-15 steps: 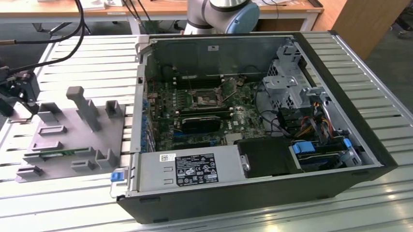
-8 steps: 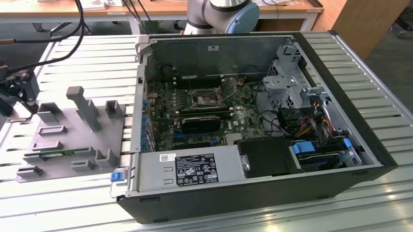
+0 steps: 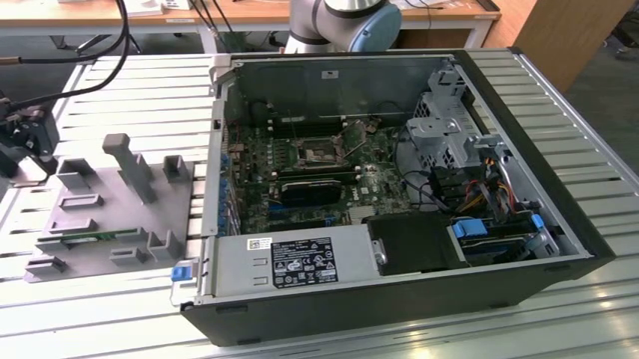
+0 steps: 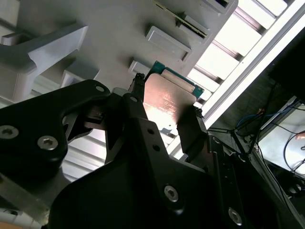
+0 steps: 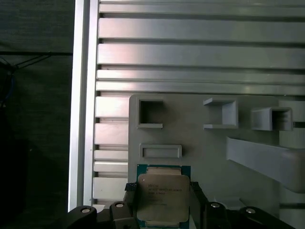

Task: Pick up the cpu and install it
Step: 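Pick up the cpu and move it towards the insertion slot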

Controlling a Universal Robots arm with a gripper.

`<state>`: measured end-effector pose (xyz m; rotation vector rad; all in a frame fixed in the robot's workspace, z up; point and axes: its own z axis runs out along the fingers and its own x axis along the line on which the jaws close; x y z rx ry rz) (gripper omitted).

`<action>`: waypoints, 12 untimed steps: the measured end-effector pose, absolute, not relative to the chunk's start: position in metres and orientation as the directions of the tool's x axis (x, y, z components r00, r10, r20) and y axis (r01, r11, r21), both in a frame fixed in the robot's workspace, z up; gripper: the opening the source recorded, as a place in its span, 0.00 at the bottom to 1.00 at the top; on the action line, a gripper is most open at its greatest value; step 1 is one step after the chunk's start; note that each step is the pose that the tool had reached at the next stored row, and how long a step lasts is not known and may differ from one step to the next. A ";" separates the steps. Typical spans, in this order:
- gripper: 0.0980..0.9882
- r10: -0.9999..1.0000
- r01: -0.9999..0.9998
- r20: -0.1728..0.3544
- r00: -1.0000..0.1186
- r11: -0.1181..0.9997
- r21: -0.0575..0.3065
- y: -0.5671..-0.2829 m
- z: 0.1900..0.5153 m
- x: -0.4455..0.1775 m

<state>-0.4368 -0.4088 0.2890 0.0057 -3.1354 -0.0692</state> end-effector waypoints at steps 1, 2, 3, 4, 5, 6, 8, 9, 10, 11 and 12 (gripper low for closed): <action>0.48 -0.004 -0.003 0.005 -1.000 0.999 0.044 -0.409 0.290 -0.437; 0.48 -0.004 -0.003 0.005 -1.000 0.999 0.044 -0.409 0.291 -0.437; 0.48 -0.004 -0.003 0.005 -1.000 0.999 0.044 -0.409 0.292 -0.437; 0.48 -0.004 -0.003 0.005 -1.000 0.999 0.044 -0.409 0.293 -0.437; 0.48 -0.004 -0.003 0.005 -1.000 0.999 0.044 -0.409 0.293 -0.437; 0.48 -0.004 -0.003 0.005 -1.000 0.999 0.044 -0.409 0.294 -0.437; 0.48 -0.004 -0.003 0.005 -1.000 0.999 0.044 -0.409 0.295 -0.437; 0.48 -0.004 -0.003 0.005 -1.000 0.999 0.044 -0.409 0.295 -0.437; 0.48 -0.004 -0.003 0.005 -1.000 0.999 0.044 -0.409 0.296 -0.437; 0.48 -0.004 -0.003 0.005 -1.000 0.999 0.044 -0.409 0.296 -0.437; 0.48 -0.004 -0.003 0.005 -1.000 0.999 0.044 -0.409 0.296 -0.437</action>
